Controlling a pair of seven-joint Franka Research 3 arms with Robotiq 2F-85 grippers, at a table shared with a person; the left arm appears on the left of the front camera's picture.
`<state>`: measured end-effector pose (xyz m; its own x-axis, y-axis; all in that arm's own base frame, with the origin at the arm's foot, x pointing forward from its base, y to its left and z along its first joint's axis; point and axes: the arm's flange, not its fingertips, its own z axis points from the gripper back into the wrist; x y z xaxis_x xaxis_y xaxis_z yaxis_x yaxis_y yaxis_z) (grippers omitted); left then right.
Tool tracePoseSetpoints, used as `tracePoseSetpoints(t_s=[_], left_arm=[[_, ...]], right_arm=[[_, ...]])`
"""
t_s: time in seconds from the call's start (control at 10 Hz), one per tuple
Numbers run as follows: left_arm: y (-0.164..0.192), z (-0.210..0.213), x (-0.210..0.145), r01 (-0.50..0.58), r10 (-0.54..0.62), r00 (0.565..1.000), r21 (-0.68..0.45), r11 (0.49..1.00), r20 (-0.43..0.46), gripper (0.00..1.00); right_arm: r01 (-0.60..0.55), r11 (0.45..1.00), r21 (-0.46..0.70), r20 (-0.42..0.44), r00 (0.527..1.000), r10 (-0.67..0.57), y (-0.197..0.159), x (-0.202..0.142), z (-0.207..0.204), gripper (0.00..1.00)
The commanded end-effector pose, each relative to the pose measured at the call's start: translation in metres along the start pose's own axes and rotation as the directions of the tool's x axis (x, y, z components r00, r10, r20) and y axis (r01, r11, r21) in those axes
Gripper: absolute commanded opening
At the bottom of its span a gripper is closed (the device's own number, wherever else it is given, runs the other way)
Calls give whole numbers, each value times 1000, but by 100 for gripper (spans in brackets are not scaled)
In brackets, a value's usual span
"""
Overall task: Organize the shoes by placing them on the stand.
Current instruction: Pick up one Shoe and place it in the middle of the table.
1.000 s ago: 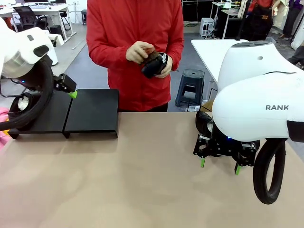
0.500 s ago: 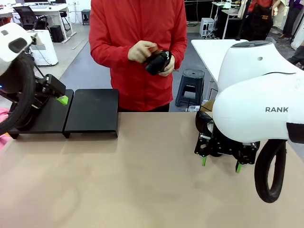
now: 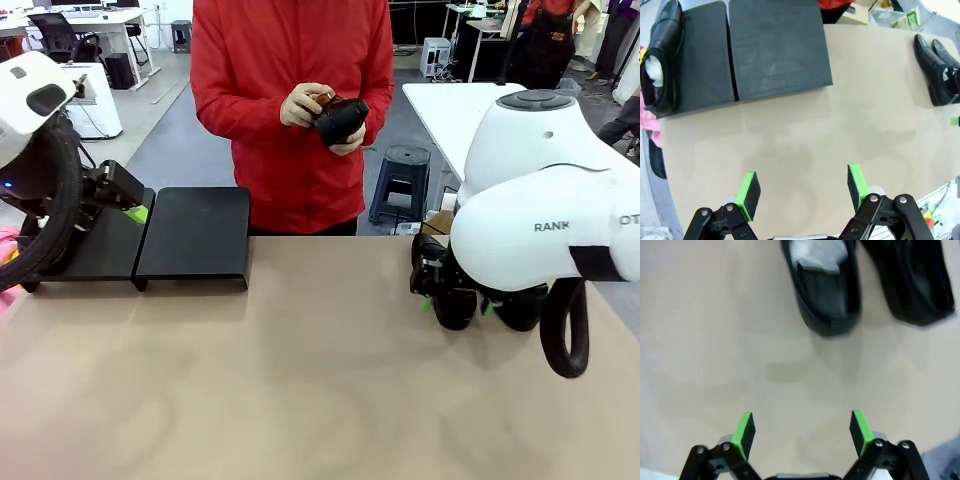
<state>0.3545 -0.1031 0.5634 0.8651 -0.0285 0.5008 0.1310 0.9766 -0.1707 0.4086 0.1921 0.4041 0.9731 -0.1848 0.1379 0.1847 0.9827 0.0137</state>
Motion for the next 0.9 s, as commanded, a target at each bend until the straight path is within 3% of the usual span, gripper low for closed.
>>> tracePoseSetpoints(t_s=[0.0, 0.1, 0.5, 0.8], left_arm=[[4, 0, 1, 13, -13, 1000, 2, 1000, 2, 90], [4, 0, 1, 13, -13, 1000, 2, 1000, 2, 90], [4, 0, 1, 13, -13, 1000, 2, 1000, 2, 90], [4, 0, 1, 13, -13, 1000, 2, 1000, 2, 90]], right_arm=[[-141, 981, 131, 50, 989, 136, 9, 18, -21, 100], [0, 1000, 0, 0, 1000, 0, 0, 0, 0, 100], [-34, 999, 21, 6, 999, 34, 0, 6, -9, 100], [-53, 999, 6, 98, 994, 52, 1, 36, 11, 100]])
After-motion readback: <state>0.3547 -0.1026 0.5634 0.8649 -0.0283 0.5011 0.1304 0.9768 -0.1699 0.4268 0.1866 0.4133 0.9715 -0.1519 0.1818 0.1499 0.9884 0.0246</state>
